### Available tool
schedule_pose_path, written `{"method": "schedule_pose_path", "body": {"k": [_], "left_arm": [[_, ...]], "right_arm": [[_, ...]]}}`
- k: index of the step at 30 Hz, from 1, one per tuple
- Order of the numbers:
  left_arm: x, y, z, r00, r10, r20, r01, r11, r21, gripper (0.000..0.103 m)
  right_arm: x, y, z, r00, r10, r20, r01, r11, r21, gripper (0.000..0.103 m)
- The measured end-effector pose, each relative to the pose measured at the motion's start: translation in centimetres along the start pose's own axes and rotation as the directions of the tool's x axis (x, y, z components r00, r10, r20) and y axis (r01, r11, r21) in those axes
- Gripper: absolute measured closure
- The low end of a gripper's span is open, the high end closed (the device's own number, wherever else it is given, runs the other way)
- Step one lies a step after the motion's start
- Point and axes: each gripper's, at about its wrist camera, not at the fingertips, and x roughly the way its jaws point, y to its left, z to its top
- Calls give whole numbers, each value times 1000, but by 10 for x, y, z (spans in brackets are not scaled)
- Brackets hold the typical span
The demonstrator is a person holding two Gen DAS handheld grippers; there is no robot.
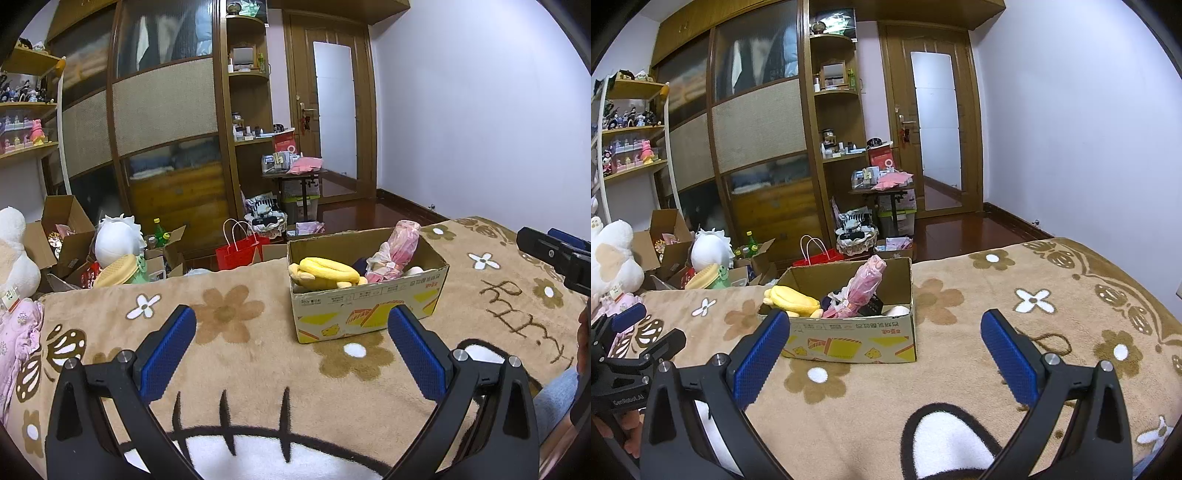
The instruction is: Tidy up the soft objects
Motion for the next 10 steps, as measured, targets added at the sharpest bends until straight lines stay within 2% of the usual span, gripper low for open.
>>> {"method": "schedule_pose_path", "body": {"k": [10], "left_arm": [[1, 1, -3, 1000, -3, -9, 3, 1000, 1, 0]], "right_arm": [[1, 0, -1, 1000, -8, 0, 8, 1000, 2, 0]]}}
